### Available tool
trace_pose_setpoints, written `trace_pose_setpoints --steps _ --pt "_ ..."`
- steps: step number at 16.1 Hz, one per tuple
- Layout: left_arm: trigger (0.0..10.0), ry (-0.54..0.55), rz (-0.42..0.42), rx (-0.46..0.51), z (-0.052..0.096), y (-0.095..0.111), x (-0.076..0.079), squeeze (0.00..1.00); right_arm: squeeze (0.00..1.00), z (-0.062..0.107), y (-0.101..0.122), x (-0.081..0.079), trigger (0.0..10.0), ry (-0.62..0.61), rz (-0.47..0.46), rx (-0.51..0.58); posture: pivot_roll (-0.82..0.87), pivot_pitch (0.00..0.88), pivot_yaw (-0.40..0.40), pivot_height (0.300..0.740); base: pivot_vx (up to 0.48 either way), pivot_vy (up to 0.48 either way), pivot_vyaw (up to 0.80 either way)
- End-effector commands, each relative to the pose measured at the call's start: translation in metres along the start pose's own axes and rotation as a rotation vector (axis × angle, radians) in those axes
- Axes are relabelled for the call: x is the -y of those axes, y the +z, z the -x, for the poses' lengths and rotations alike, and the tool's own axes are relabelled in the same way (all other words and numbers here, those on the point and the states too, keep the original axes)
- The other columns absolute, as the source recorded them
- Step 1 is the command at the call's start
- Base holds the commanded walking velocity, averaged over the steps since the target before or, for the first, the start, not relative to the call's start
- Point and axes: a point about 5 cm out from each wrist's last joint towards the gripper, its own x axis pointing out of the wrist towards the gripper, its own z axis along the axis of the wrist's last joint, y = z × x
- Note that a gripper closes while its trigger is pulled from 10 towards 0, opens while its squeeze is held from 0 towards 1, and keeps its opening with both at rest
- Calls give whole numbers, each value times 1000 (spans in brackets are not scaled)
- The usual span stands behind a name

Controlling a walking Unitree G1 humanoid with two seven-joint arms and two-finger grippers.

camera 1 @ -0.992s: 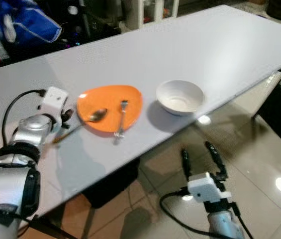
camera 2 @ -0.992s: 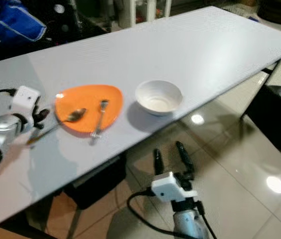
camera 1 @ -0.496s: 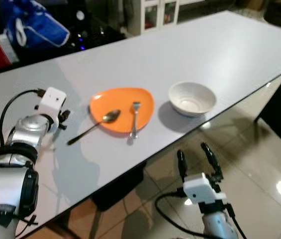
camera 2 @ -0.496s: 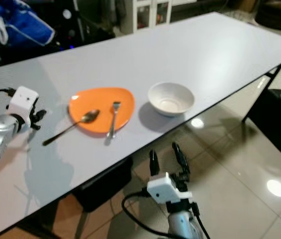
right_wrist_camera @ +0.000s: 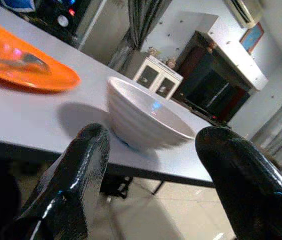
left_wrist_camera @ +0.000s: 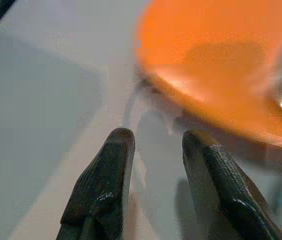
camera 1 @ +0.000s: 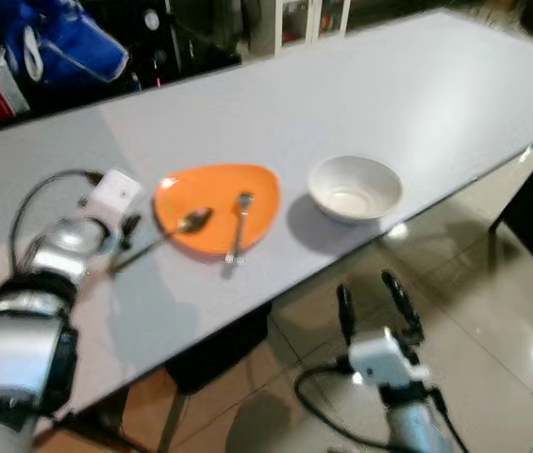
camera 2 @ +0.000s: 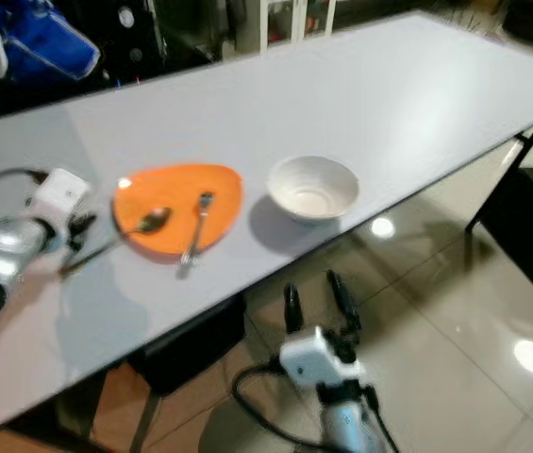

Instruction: Setting the table

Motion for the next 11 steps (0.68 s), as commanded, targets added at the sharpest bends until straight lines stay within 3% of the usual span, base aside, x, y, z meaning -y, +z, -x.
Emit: trace_pose_setpoints --steps 1,3,5,11 --pt "10000 -16 -45 2 2 2 -4 0 0 0 5 -1 10000 -12 -11 7 -134 60 69 740 0 0 0" --pt "10000 -140 -103 -3 1 7 3 0 0 0 7 -4 10000 -11 -15 8 -134 62 75 740 0 0 0" --pt "10000 -189 -139 -23 2 6 4 0 0 1 8 -6 10000 -12 -17 7 -133 63 80 740 0 0 0" --pt "10000 -204 -165 -51 6 6 -5 0 0 1 13 -13 10000 -14 -26 8 -126 64 91 740 0 0 0"
